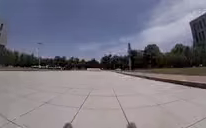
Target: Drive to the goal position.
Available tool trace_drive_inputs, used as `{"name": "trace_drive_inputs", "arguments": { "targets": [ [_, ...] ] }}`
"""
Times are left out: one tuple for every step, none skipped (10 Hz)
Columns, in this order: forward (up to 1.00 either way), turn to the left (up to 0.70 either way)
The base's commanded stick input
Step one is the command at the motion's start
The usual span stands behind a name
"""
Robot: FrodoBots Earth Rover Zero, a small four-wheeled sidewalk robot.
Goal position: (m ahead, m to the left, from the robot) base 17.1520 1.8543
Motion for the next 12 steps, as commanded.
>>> {"name": "trace_drive_inputs", "arguments": {
  "targets": [
    [0.45,0.03],
    [0.45,0.03],
    [0.45,0.03],
    [0.45,0.03],
    [0.45,0.03],
    [0.45,0.03],
    [0.45,0.03],
    [0.45,0.03],
    [0.45,0.03],
    [0.45,0.03],
    [0.45,0.03],
    [0.45,0.03]
  ]
}}
